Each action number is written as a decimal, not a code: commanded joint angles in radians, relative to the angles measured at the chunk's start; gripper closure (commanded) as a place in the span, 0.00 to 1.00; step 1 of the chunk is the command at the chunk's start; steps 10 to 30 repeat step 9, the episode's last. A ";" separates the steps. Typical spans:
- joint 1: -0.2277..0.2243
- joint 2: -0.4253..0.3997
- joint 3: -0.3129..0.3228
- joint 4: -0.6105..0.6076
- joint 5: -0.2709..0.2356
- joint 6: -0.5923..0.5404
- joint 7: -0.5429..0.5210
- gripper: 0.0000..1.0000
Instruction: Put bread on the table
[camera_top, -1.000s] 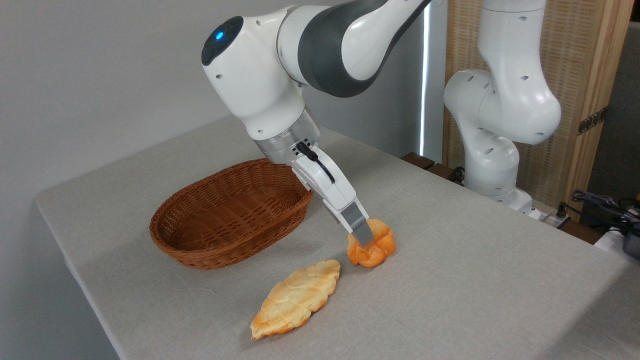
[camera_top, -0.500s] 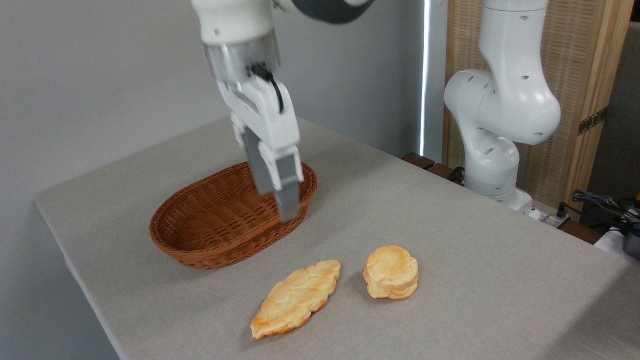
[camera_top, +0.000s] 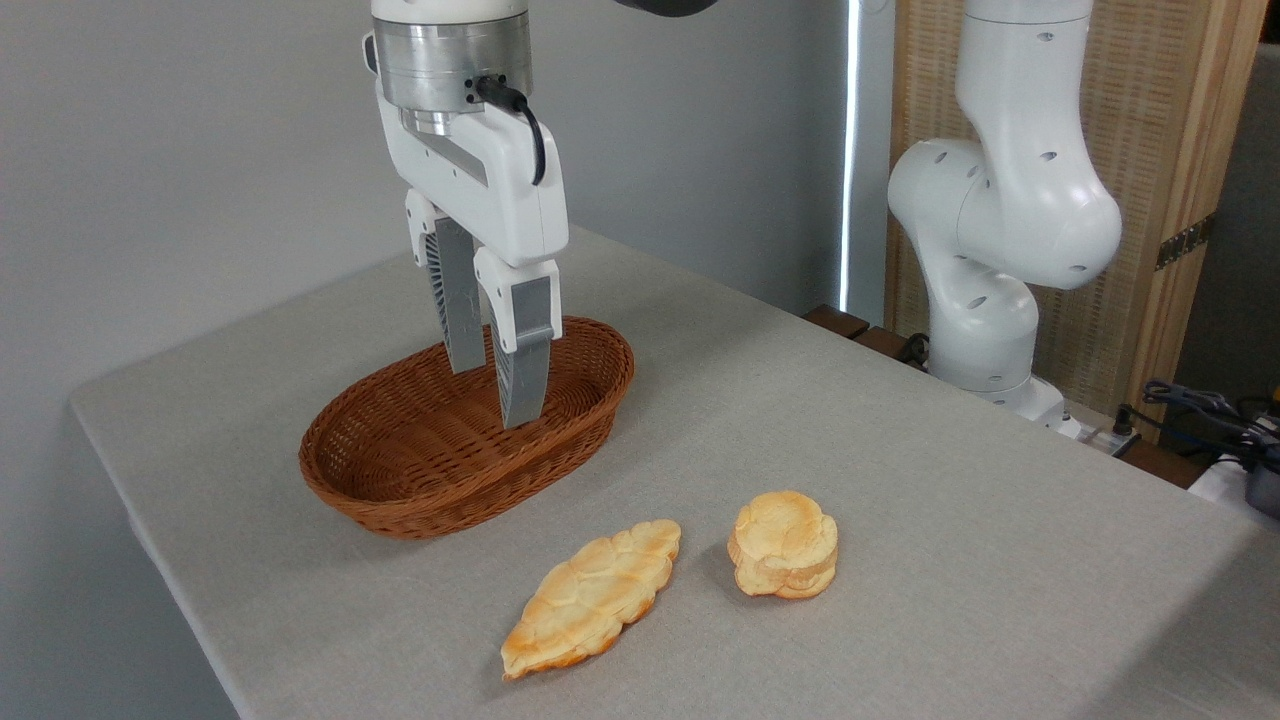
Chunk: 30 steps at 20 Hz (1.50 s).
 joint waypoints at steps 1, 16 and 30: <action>-0.003 0.022 0.011 0.018 -0.019 0.005 -0.012 0.00; -0.002 0.035 0.029 0.018 -0.018 0.005 -0.009 0.00; -0.002 0.035 0.029 0.018 -0.018 0.005 -0.009 0.00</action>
